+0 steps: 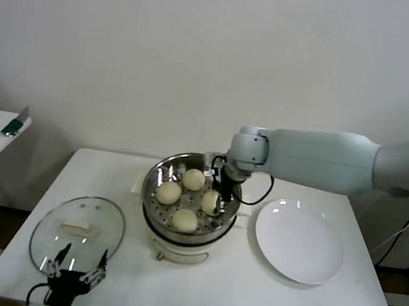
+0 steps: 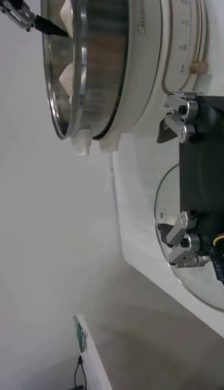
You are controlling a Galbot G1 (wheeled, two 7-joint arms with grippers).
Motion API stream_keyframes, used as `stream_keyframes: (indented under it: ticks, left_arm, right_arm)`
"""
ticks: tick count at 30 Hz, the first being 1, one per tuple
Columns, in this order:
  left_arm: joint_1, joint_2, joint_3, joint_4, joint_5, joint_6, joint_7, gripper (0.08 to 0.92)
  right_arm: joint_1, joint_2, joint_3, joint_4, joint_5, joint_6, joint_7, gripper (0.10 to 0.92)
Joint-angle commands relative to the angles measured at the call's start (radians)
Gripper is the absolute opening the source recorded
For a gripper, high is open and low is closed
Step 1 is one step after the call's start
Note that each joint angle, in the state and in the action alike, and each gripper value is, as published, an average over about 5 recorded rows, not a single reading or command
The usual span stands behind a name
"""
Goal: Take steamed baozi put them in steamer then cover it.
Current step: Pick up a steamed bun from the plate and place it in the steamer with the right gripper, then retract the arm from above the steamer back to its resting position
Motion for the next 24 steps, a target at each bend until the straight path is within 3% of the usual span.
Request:
stream_keyframes:
  ticks: [1,7,10,14,17,24]
  left_arm:
    - [0.004,0.001,-0.001,-0.004,0.0,0.0,0.0,0.823]
    - [0.008,0.005,-0.003,-0.012,0.001,0.002,0.001,0.823]
    - [0.011,0.009,-0.003,-0.016,-0.007,0.002,0.002,0.823]
    - [0.013,0.012,-0.005,-0.019,-0.028,-0.015,0.001,0.823]
    - [0.01,0.014,-0.008,-0.015,-0.026,-0.029,-0.001,0.823]
    - [-0.013,0.027,-0.007,-0.003,-0.019,-0.041,-0.001,0.823]
  right_arm:
    - [0.044,-0.027,0.002,-0.014,-0.016,0.065,-0.055,0.797]
    - [0.168,-0.139,0.032,-0.02,0.044,0.183,-0.262,0.822]
    - [0.173,-0.225,0.097,-0.033,0.086,0.195,-0.261,0.823]
    - [0.029,-0.374,0.309,-0.041,0.152,0.178,0.038,0.823]
    - [-0.187,-0.498,0.551,-0.017,0.103,0.199,0.261,0.823]
    - [-0.838,-0.673,1.249,0.118,-0.017,0.226,0.562,0.823]
